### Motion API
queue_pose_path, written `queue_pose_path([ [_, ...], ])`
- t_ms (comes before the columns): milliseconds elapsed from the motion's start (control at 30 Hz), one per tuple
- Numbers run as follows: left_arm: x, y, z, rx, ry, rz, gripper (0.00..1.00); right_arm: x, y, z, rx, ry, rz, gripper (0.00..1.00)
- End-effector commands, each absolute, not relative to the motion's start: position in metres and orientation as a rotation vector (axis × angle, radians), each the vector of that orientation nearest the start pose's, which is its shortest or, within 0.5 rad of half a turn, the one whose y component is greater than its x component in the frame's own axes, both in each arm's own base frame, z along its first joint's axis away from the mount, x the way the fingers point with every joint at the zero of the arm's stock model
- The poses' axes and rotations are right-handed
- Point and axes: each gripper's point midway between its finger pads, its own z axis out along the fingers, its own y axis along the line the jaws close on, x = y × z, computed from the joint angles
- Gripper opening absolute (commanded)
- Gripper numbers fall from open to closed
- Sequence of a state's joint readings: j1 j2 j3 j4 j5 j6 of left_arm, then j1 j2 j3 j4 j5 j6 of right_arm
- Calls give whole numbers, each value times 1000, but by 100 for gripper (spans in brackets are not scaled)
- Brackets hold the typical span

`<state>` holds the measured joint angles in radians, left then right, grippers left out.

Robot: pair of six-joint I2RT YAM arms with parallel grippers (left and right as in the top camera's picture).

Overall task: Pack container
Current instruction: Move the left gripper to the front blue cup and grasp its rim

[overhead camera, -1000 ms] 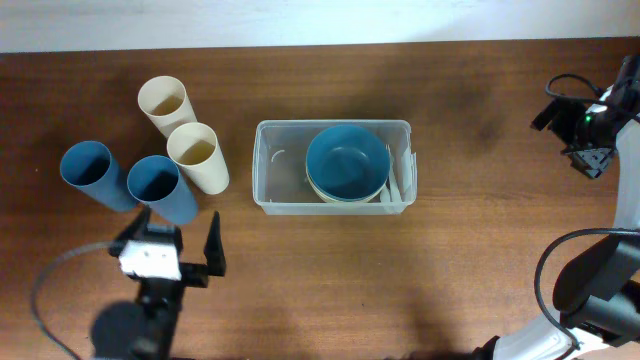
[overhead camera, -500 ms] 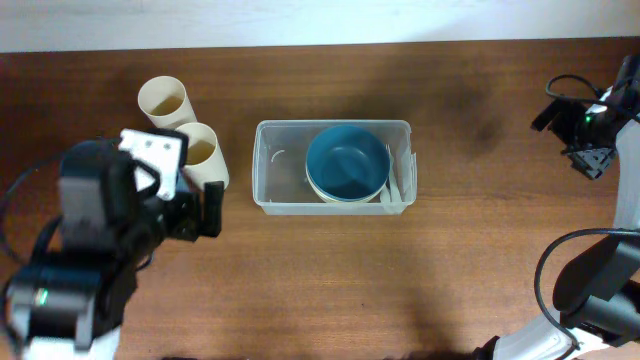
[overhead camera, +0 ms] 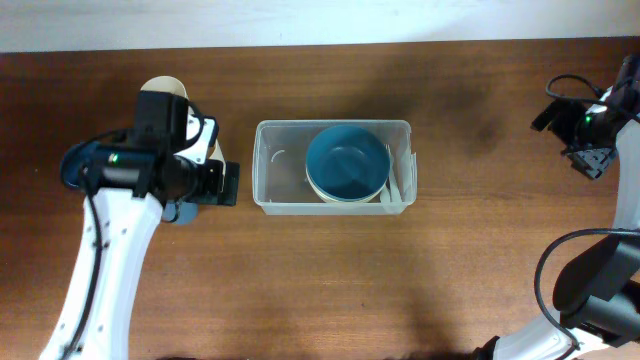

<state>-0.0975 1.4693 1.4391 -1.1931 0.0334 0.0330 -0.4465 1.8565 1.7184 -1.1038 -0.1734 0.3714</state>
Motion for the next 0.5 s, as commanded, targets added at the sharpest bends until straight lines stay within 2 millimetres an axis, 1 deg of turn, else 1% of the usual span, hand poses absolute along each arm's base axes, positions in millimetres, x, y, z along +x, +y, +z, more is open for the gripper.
queue_pose_path([
  [0,327,-22,195,138,2800,26,100,394,-160,162,1099,2574,214,99],
  [133,328,1,195,70,2799,152,100,394,-160,163,1099,2573,214,99],
  [267,328,16,194,7,2805,168,100,394,-160,162,1099,2573,213,99],
  [333,328,18,191,-4,2819,142,100,394,-160,162,1099,2574,214,99],
  [400,328,15,185,33,2845,106,100,394,-160,162,1099,2574,214,99],
  [467,328,15,178,40,2871,109,100,394,-160,162,1099,2574,214,99],
])
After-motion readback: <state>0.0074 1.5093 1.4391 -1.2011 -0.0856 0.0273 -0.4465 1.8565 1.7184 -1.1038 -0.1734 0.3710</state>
